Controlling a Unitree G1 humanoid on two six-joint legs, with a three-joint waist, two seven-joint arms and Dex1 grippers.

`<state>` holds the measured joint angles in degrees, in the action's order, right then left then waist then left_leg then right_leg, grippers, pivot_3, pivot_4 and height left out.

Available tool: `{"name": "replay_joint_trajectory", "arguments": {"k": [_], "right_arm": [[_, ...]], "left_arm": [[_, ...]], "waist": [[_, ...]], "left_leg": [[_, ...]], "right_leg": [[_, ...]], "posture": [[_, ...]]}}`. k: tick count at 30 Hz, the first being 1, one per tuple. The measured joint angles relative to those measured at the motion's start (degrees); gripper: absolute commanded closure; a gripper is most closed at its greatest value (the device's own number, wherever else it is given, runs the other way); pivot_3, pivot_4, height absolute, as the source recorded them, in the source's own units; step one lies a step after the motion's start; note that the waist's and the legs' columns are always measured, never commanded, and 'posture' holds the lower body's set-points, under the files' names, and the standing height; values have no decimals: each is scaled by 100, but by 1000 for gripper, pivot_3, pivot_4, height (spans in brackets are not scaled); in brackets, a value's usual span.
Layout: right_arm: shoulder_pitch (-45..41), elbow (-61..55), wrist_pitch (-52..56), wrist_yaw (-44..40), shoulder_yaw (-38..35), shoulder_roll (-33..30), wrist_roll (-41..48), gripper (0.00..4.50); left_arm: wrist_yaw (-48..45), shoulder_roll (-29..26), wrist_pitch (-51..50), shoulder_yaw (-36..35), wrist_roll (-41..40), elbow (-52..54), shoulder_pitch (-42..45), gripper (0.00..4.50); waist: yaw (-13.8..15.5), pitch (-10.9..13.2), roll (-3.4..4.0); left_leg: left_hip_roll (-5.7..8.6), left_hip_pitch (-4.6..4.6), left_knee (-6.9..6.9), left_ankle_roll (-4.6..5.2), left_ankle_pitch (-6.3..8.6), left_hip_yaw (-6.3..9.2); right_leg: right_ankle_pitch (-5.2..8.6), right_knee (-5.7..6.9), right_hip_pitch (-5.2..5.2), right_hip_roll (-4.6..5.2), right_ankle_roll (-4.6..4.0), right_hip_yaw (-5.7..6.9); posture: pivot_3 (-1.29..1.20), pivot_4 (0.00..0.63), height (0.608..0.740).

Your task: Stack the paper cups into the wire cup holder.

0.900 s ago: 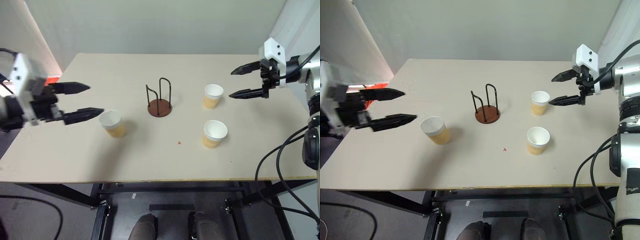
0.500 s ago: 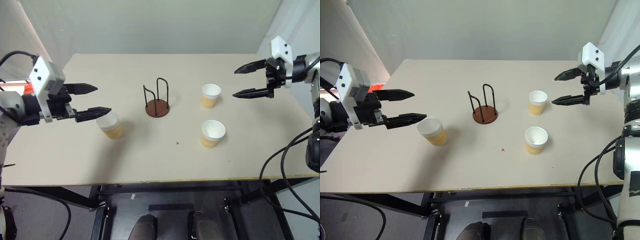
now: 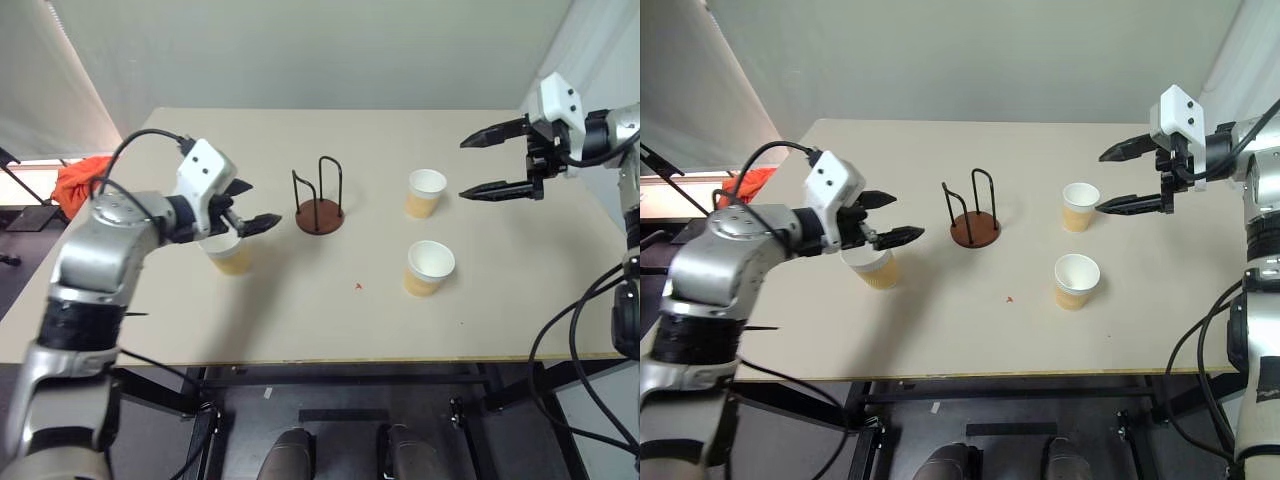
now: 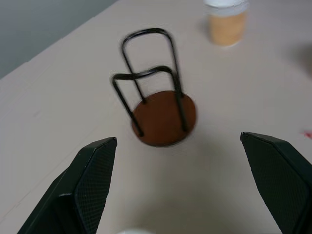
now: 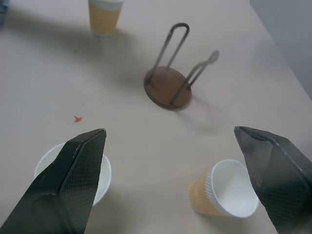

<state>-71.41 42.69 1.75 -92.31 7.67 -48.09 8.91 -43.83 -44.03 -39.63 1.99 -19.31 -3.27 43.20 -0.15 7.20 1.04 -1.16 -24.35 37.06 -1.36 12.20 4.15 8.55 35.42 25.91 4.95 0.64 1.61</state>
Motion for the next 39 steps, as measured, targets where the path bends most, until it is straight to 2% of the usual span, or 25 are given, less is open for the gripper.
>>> {"name": "replay_joint_trajectory", "arguments": {"k": [2,6,15,22,27,31,39], "right_arm": [[87,-250,128,0,-11,-30,64,0],[240,-659,349,10,-82,-109,117,0],[501,-1106,639,54,-246,-275,173,0],[696,-1365,795,159,-285,-384,222,0],[820,-1609,938,282,-443,-533,266,0],[1031,-1884,1103,368,-481,-563,325,0],[1207,-2229,1324,538,-649,-707,434,0]], "left_arm": [[235,301,-46,38,114,-175,97,40],[578,964,-98,127,239,-648,316,40],[771,1692,1,143,401,-1400,696,40],[964,2231,649,221,823,-2658,1034,40],[1176,2604,1473,214,1087,-3825,1505,40],[1171,2834,2026,196,1157,-4479,1876,862],[1132,2903,2544,100,1295,-5112,2217,3620]], "waist": [[2,0,0],[11,1,-2],[65,1,-2],[92,1,-2],[124,1,-3],[141,1,-3],[144,2,-4]], "left_leg": [[0,0,1,-29,-17,-3],[2,0,5,-26,-20,-4],[5,0,5,5,-27,-6],[14,-3,11,31,-37,-6],[24,-7,12,36,-43,-6],[33,-17,17,36,-47,-7],[46,-31,35,14,-60,-18]], "right_leg": [[-1,-4,-3,0,2,0],[-7,-12,-11,0,12,0],[-33,-30,-25,0,54,-1],[-46,-37,-32,4,72,-5],[-52,-44,-35,6,83,-8],[-60,-52,-35,6,98,-12],[-53,-54,-35,6,137,-17]], "posture": [[0,150,740],[0,150,740],[0,150,740],[0,150,740],[0,150,740],[0,150,740],[0,150,740]]}}
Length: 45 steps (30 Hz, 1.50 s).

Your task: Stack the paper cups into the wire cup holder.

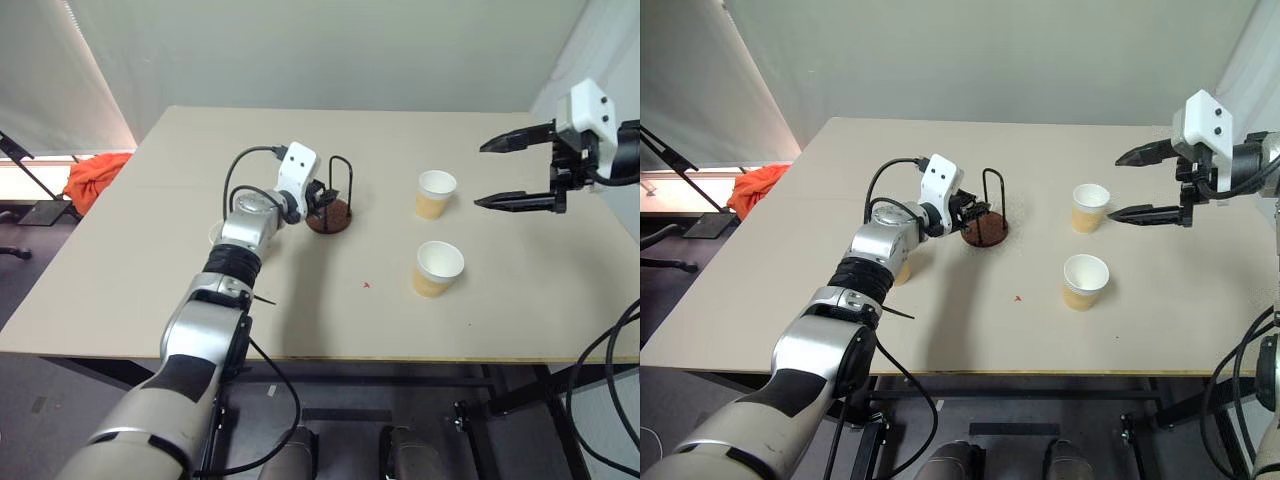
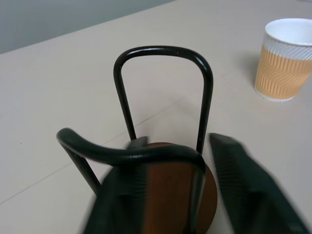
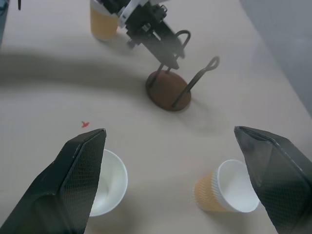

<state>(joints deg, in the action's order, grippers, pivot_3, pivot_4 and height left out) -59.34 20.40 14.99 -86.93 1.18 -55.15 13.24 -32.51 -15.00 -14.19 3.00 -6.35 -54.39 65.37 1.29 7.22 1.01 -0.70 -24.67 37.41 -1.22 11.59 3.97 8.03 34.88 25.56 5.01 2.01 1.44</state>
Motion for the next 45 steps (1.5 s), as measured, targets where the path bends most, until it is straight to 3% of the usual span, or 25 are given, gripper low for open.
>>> {"name": "replay_joint_trajectory", "arguments": {"k": [2,3,7,14,24,33,42,43,45], "right_arm": [[9,-39,11,33,-2,-3,10,0],[15,-41,11,41,-2,-3,10,0],[17,-37,1,51,-1,-2,9,0],[-32,-18,40,29,7,110,51,0],[1117,-682,499,-9,292,277,220,0],[1297,-1069,727,-53,342,234,233,0],[1305,-1208,766,-181,437,156,232,0],[1305,-1210,766,-183,457,156,230,0],[1304,-1209,766,-179,466,157,227,0]], "left_arm": [[-59,0,0,0,17,5,-2,4299],[-102,3,-2,-3,19,42,-20,4420],[-376,0,-171,1,-15,443,-218,4420],[-1305,-181,-1651,431,-386,3186,-1363,4420],[-1371,-366,-3108,644,-1022,5907,-2342,4420],[-1291,-521,-3447,933,-1217,6567,-2935,4420],[-1191,-758,-3114,1139,-1051,6599,-3086,4420],[-1180,-758,-3097,1152,-1042,6583,-3086,4006],[-1171,-775,-3111,1175,-1026,6565,-3089,3676]], "waist": [[6,0,0],[12,0,0],[37,0,0],[68,0,1],[77,-1,0],[43,-1,-1],[31,-1,0],[29,-1,-1],[29,-1,0]], "left_leg": [[1,-4,7,-2,-1,-2],[2,-7,10,-1,0,-2],[4,-23,41,6,3,-2],[21,-33,72,19,12,-5],[24,-26,75,28,16,-5],[20,12,67,78,35,-2],[23,66,60,83,38,2],[24,66,60,84,39,3],[26,66,59,84,39,4]], "right_leg": [[1,1,0,0,3,-1],[2,0,0,0,4,-1],[4,3,1,-2,14,-1],[7,3,0,0,20,-3],[1,6,-9,13,30,-6],[2,3,-40,12,29,-8],[14,-11,-106,10,31,-13],[15,-12,-107,10,32,-14],[17,-13,-108,10,35,-16]], "posture": [[0,150,740],[0,150,740],[0,150,740],[0,150,740],[0,150,740],[0,150,740],[0,150,740],[0,150,740],[0,150,740]]}}
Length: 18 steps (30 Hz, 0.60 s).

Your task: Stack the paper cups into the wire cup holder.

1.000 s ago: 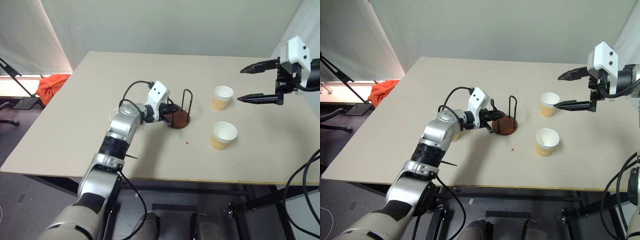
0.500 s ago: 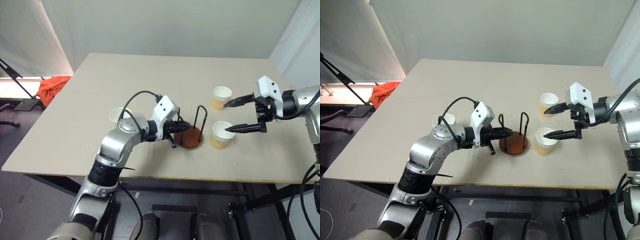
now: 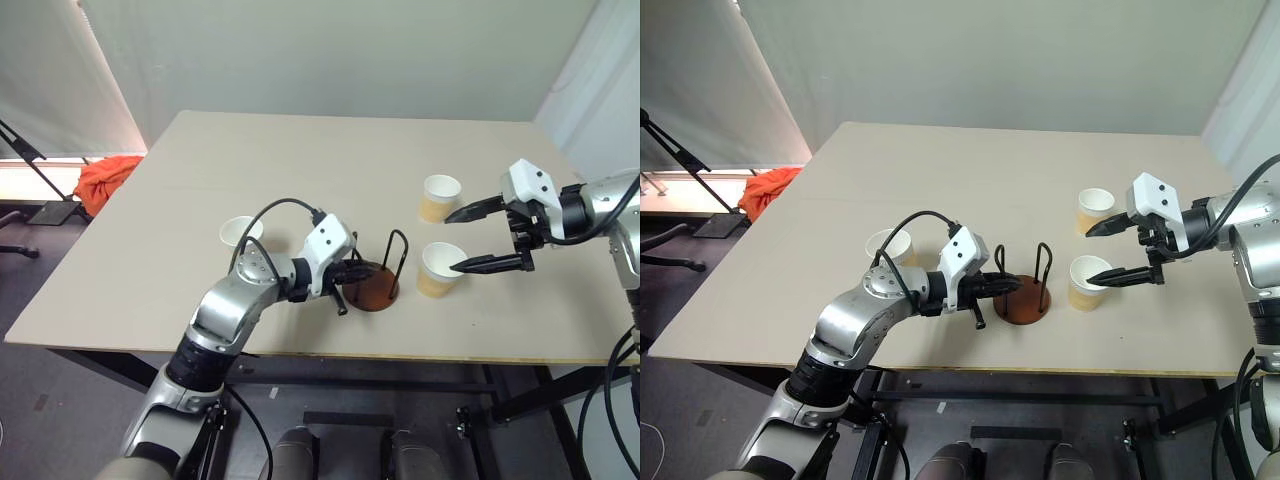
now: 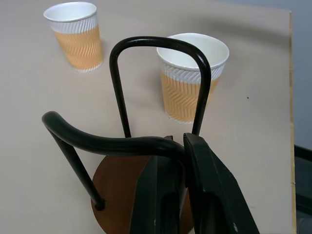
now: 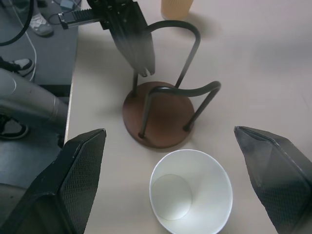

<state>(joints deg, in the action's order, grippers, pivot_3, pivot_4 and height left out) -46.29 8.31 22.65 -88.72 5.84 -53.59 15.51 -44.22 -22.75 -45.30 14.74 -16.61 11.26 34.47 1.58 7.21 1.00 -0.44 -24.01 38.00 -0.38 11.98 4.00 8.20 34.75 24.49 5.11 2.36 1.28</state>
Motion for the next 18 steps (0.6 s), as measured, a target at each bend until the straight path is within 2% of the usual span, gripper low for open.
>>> {"name": "replay_joint_trajectory", "arguments": {"k": [7,11,14,18], "right_arm": [[0,34,-51,38,64,-1,-132,0],[-4,129,-311,72,337,-5,-472,0],[1,320,-579,102,514,-13,-764,0],[3,491,-687,64,538,-16,-843,0]], "left_arm": [[-7,-281,-34,104,81,-92,-212,1411],[-45,-524,-31,-13,38,112,-387,148],[-114,-735,-92,-276,-175,385,-610,60],[-361,-1274,-396,-1052,-769,991,-885,60]], "waist": [[-6,0,0],[-7,0,0],[-6,0,0],[-6,1,-1]], "left_leg": [[2,-5,-8,-15,7,9],[5,-5,-7,-43,15,10],[4,-7,-7,-61,27,14],[3,-10,-10,-75,47,18]], "right_leg": [[30,1,2,-1,8,0],[57,7,2,-1,7,0],[74,10,6,-1,9,0],[86,15,15,-6,5,2]], "posture": [[0,150,740],[0,150,740],[0,150,740],[0,150,740]]}}
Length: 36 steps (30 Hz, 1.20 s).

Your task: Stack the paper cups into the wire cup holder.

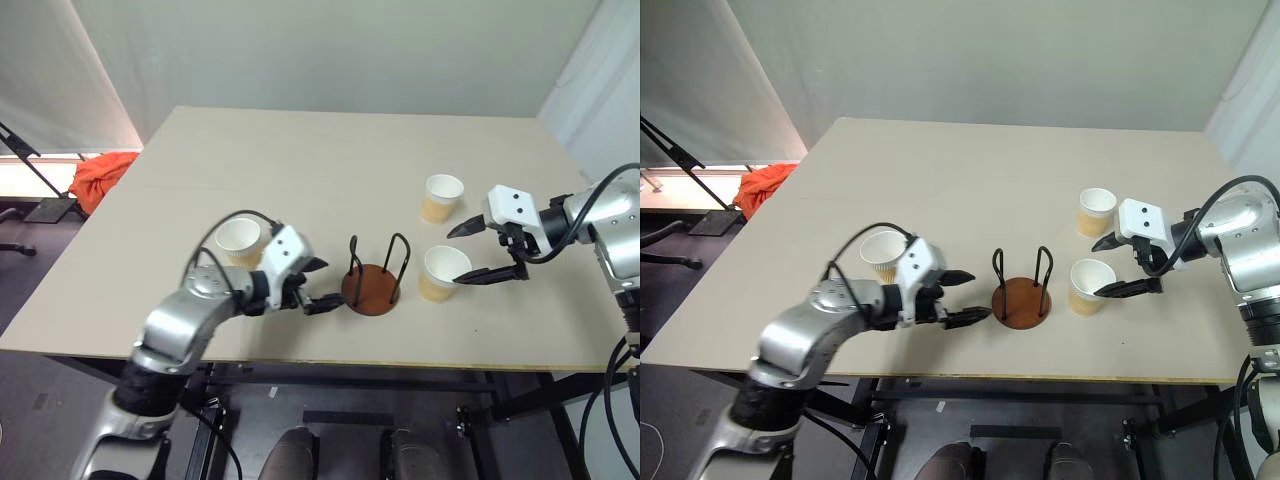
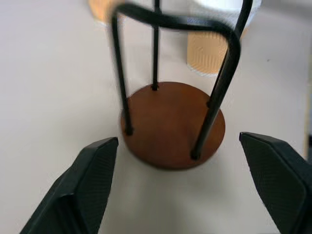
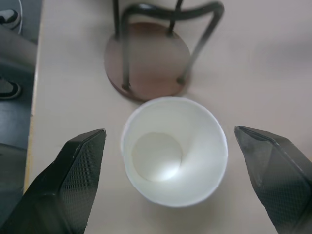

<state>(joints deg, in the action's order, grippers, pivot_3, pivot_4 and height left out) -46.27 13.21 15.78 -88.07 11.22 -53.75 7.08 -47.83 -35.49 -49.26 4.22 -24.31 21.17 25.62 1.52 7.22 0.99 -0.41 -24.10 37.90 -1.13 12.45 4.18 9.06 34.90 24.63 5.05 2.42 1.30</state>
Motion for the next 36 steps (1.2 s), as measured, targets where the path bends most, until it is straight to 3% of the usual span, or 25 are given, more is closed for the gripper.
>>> {"name": "replay_joint_trajectory", "arguments": {"k": [5,9,13,20,25,33,36], "right_arm": [[49,-31,-76,-116,13,-78,-41,0],[267,-241,-54,-145,26,-92,-37,0],[448,-360,-76,-77,95,-92,-96,0],[598,-550,-509,241,473,17,-719,0],[659,-277,-930,707,909,363,-1329,1623],[261,-22,-1282,498,907,292,-1360,4324],[32,5,-1368,195,883,200,-1232,4479]], "left_arm": [[-401,-1061,-590,-1342,-1091,998,-78,60],[-429,-1610,-1009,-1934,-1853,1323,563,60],[-445,-1961,-1149,-1735,-2194,1550,769,60],[-318,-2094,-1174,-1531,-2308,1552,783,60],[-279,-2107,-1098,-1375,-2274,1431,782,0],[-170,-2197,-1042,-1382,-2299,1381,774,0],[-166,-2212,-991,-1415,-2300,1371,749,0]], "waist": [[10,0,-1],[45,0,0],[5,1,-1],[-61,1,-1],[-80,2,2],[-73,2,2],[-78,2,1]], "left_leg": [[-2,3,-2,-13,18,10],[1,4,0,-10,19,15],[1,9,0,-13,21,15],[-9,16,-10,-3,30,28],[-11,11,-10,26,54,28],[-13,8,-9,10,64,28],[-14,8,-11,-2,63,27]], "right_leg": [[17,0,3,-8,-27,2],[23,1,-3,-6,-36,0],[23,2,-3,-2,-37,-1],[23,5,-1,-3,-37,9],[19,5,10,-2,-41,11],[20,2,10,-3,-41,15],[20,3,13,-3,-41,16]], "posture": [[0,150,740],[0,150,740],[0,150,740],[0,150,740],[0,150,740],[0,150,740],[0,150,740]]}}
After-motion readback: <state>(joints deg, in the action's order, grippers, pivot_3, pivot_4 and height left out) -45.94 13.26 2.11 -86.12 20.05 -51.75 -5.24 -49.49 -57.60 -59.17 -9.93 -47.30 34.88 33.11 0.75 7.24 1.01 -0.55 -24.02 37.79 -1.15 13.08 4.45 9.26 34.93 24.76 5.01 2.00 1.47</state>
